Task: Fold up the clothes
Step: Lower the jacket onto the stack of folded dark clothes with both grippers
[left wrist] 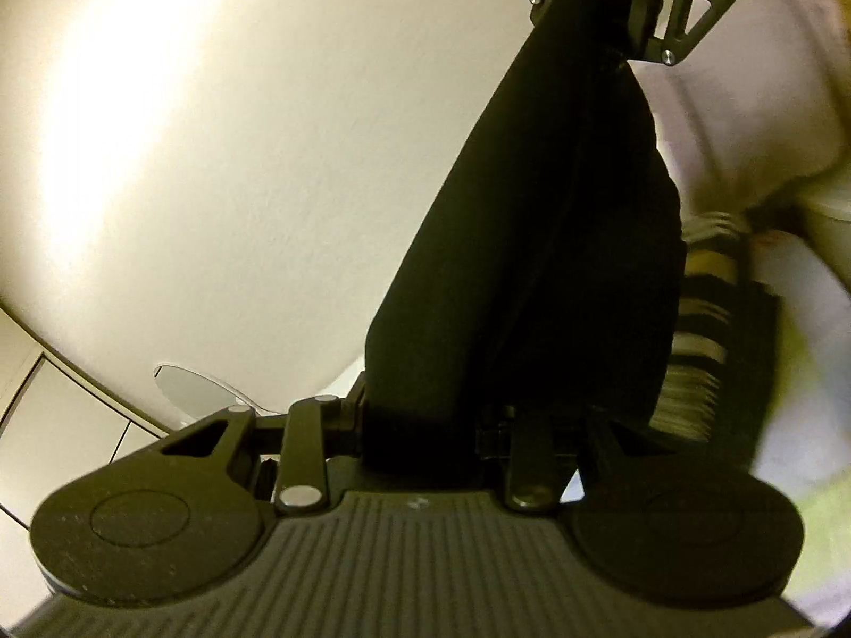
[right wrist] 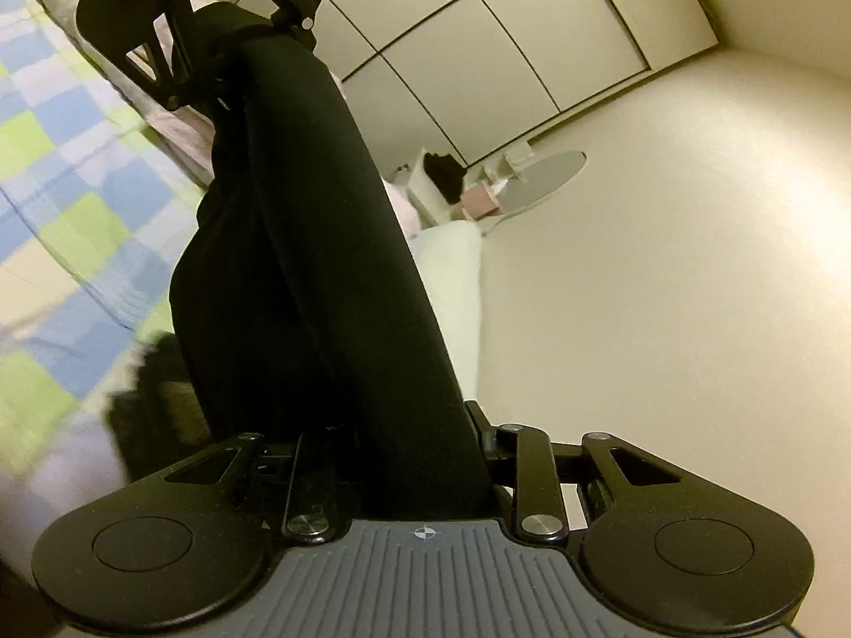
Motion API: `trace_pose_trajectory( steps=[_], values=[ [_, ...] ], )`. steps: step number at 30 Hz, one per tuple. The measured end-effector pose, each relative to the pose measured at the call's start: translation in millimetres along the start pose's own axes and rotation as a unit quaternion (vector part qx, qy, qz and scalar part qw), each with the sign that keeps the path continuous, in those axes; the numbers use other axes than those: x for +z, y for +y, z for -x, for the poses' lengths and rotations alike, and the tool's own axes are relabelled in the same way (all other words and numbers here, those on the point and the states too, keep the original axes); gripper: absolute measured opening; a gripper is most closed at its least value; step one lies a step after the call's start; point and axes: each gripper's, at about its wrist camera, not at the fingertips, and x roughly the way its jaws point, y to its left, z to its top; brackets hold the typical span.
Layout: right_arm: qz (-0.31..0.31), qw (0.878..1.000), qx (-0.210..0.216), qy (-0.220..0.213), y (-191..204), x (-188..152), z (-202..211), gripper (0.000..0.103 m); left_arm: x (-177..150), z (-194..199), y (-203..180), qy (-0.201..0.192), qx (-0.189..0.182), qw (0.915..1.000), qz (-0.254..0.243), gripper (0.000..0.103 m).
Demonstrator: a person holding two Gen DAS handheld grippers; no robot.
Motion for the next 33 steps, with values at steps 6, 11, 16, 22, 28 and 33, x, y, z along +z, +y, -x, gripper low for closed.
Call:
trace_pose_trajectory(
  steps=[6, 11, 16, 22, 28, 33],
  values=[
    [0.014, 0.999, -0.017, -0.024, -84, -50, -93, 0.029, 25, -99, -14, 0.027, 0.017, 0.9995, -0.006, 0.03],
    [0.02, 1.0, 0.005, -0.023, -27, -118, -139, 0.029, -12, -155, -101, 0.054, -0.032, 0.9978, -0.02, 0.031],
    [0.042, 0.994, 0.097, 0.018, 67, -189, -172, 0.029, -59, -187, -207, 0.096, -0.091, 0.9902, -0.046, 0.032],
    [0.031, 0.996, 0.082, 0.004, 79, -204, -162, 0.032, -67, -176, -213, 0.089, -0.057, 0.994, -0.027, 0.032],
    [0.022, 0.998, 0.063, 0.005, 57, -195, -157, 0.031, -62, -150, -195, 0.084, -0.037, 0.9956, -0.015, 0.029],
    [0.043, 0.996, 0.078, 0.011, 90, -207, -151, 0.032, -60, -139, -203, 0.081, -0.036, 0.996, -0.011, 0.03]
  ],
)
